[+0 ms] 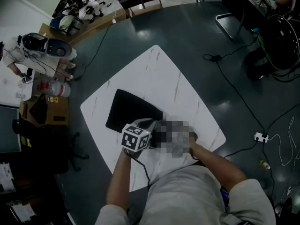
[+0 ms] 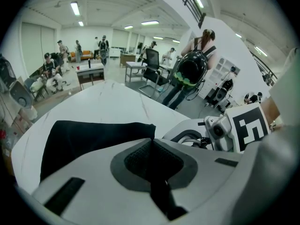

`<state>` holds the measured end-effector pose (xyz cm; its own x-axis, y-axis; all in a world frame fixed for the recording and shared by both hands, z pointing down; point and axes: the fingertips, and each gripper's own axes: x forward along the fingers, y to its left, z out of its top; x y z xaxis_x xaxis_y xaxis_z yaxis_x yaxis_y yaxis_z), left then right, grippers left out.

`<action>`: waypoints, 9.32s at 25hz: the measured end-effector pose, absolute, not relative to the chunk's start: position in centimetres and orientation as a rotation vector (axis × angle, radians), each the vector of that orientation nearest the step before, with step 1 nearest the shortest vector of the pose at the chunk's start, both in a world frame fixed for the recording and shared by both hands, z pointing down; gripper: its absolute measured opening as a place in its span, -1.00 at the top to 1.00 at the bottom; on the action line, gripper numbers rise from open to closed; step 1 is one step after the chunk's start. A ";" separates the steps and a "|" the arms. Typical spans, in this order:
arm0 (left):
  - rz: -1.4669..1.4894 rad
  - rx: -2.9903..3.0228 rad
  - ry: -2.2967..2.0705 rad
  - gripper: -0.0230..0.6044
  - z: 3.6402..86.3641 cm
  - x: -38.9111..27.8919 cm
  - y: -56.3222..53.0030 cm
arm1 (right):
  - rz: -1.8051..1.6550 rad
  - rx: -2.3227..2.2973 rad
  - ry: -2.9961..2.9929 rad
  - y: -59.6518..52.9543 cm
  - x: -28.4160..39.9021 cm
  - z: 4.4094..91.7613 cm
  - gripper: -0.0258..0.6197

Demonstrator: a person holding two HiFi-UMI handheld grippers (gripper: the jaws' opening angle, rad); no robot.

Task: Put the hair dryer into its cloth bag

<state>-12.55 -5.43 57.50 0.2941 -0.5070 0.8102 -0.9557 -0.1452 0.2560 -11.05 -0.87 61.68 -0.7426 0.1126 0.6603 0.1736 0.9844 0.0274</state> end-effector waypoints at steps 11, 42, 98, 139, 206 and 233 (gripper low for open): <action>0.715 1.792 -1.337 0.88 57.3 -12.5 -5.5 | -0.092 -0.197 -2.426 -1.0 -12.3 62.2 0.23; 0.976 1.595 -1.782 0.43 60.8 -13.8 5.0 | -0.068 -0.209 -2.414 -0.8 -13.4 62.6 0.23; 0.912 1.625 -1.840 0.87 58.0 -14.3 5.1 | -0.063 -0.147 -2.489 0.1 -16.3 61.9 0.10; 0.793 1.356 -2.072 0.34 62.0 -16.5 13.6 | -0.061 0.137 -2.393 -1.7 -8.2 61.9 0.85; 0.337 1.536 -2.215 0.87 41.9 -30.2 4.2 | 0.068 0.169 -2.657 -8.8 -16.3 43.4 0.86; 0.478 1.390 -2.042 0.86 59.4 -20.2 14.0 | 0.128 0.234 -2.435 -0.2 -8.2 58.6 0.86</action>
